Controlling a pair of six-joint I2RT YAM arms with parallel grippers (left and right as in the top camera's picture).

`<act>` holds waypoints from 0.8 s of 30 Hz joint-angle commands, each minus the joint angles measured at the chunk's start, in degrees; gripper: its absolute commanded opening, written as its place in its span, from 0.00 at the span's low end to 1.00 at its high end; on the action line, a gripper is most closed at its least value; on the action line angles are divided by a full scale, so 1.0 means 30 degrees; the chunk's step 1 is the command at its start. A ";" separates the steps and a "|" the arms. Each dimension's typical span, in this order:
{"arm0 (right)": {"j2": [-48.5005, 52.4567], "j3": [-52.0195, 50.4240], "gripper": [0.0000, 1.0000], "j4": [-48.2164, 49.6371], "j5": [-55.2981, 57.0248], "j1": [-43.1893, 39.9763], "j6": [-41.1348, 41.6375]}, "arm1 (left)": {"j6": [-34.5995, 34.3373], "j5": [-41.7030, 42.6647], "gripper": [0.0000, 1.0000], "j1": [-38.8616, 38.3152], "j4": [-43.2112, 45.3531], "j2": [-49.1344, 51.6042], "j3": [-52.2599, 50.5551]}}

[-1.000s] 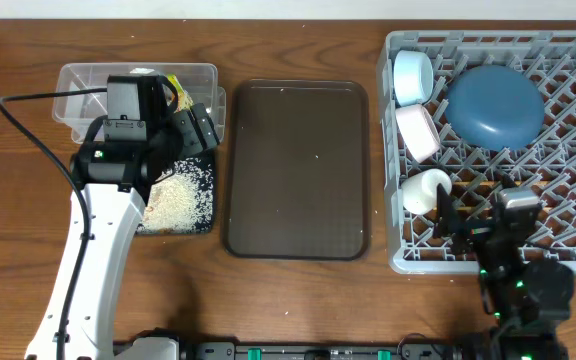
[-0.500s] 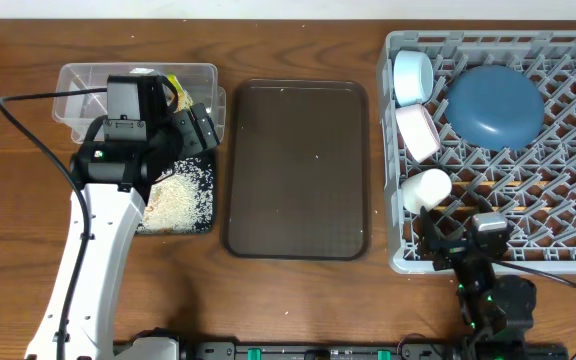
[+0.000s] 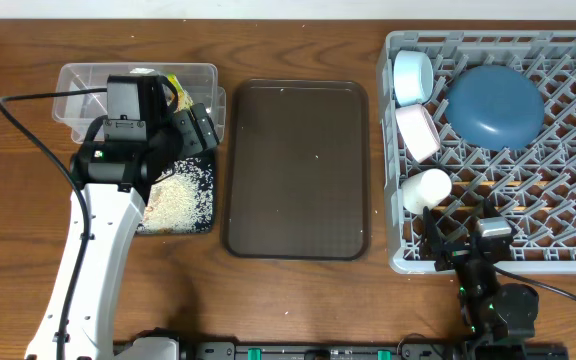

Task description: Sort waste into correct bins and load items into the dishwasher rack

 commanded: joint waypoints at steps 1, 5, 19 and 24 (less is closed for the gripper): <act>-0.0146 -0.0066 0.99 -0.0029 0.0182 0.0204 -0.0277 | 0.0102 -0.0109 0.92 0.0066 -0.0015 0.0066 -0.0015; -0.0146 -0.0066 0.99 -0.0029 0.0182 0.0211 -0.0270 | 0.0102 -0.0109 0.92 0.0066 -0.0015 0.0066 -0.0015; -0.0146 -0.0066 0.99 -0.0029 0.0182 0.0204 -0.0277 | 0.0102 -0.0109 0.92 0.0066 -0.0277 0.0022 -0.0022; -0.0146 -0.0066 0.99 -0.0029 0.0182 0.0211 -0.0277 | 0.0648 -0.1209 0.92 0.0066 -0.0459 -0.1821 -0.0765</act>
